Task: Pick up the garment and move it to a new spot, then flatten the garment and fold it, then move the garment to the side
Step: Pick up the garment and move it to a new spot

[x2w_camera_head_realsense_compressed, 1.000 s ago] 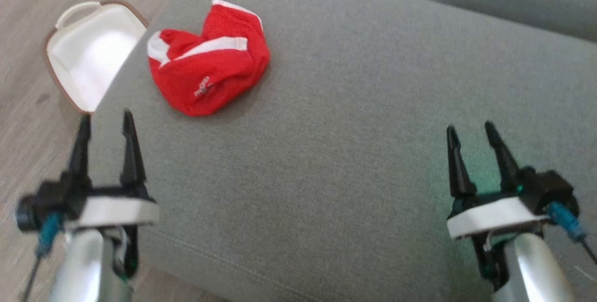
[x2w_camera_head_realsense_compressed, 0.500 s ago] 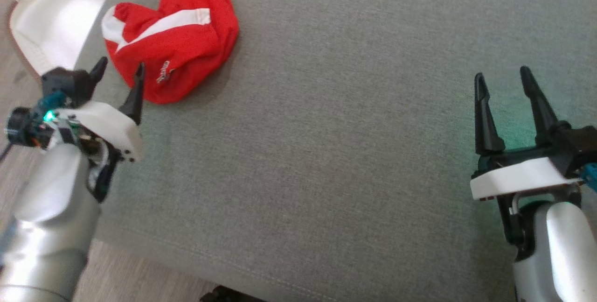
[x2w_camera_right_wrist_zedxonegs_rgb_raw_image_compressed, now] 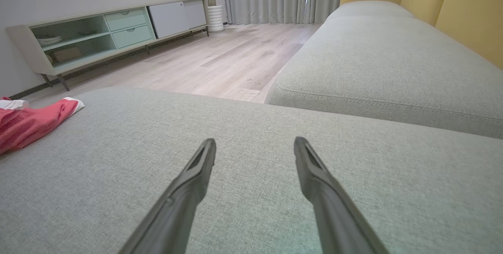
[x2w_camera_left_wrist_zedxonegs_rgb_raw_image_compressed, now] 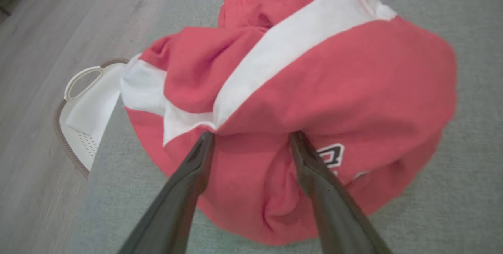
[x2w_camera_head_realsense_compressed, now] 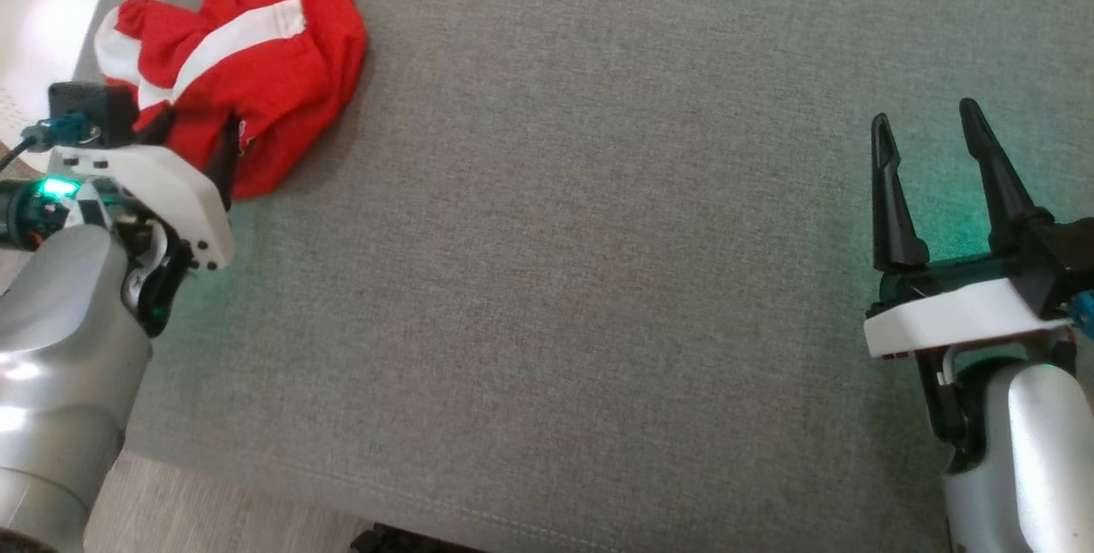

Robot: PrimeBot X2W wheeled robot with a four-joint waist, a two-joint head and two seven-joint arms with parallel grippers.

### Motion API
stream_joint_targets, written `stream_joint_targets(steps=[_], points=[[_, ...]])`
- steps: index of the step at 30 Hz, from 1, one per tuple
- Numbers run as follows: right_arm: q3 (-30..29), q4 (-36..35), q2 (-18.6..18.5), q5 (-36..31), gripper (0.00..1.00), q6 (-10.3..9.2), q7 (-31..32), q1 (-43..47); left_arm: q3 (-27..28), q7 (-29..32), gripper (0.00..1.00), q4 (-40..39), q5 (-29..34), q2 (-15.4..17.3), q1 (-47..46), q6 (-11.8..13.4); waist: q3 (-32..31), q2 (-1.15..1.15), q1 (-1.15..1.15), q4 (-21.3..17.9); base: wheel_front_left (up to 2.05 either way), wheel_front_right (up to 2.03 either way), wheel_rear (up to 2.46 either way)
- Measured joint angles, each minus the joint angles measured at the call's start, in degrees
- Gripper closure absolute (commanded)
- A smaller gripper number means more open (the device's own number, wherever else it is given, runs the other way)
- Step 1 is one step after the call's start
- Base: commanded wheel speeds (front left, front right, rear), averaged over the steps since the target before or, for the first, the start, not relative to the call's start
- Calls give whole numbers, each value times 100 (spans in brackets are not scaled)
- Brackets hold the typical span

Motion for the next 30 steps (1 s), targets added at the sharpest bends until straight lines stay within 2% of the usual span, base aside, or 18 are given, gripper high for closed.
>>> stream_joint_targets(steps=[1,2,4,7,12,14,17,25,28,30], points=[[-1,-18,0,-4,0,0,5,0,-92,46,29,30,-109,9,-29,0,20,0,0,-18,0,0,0],[-1,-27,0,-4,0,0,29,-1,-196,86,100,33,-219,18,-53,0,35,0,0,-33,0,0,0],[-8,-29,0,-4,0,0,32,-1,-374,-22,100,29,-344,42,-97,0,49,0,0,-53,0,0,0],[-13,-15,0,-2,0,0,30,-1,-508,-575,100,105,-331,114,-214,0,6,0,0,-62,0,0,0],[34,188,0,145,0,0,-110,-2,-515,-1728,100,398,14,232,-677,8,-216,0,-1,-82,0,0,0],[43,283,0,233,0,0,-186,-2,-514,-1975,100,409,135,238,-832,60,-343,0,-1,-99,0,0,0],[47,425,0,363,0,0,-320,-2,-513,-2121,100,263,354,271,-959,170,-541,0,-1,-136,0,0,0],[94,844,1,744,0,0,-689,-1,-541,-2181,100,-1146,1056,308,-1013,515,-1032,0,-2,-403,0,0,0],[140,964,2,864,0,0,-795,-1,-710,-2186,100,-1595,1139,219,-929,569,-1124,0,-2,-578,0,0,0],[158,1018,2,915,0,0,-851,-2,-821,-2184,100,-1860,1152,57,-787,692,-1166,0,-2,-704,0,0,0]])
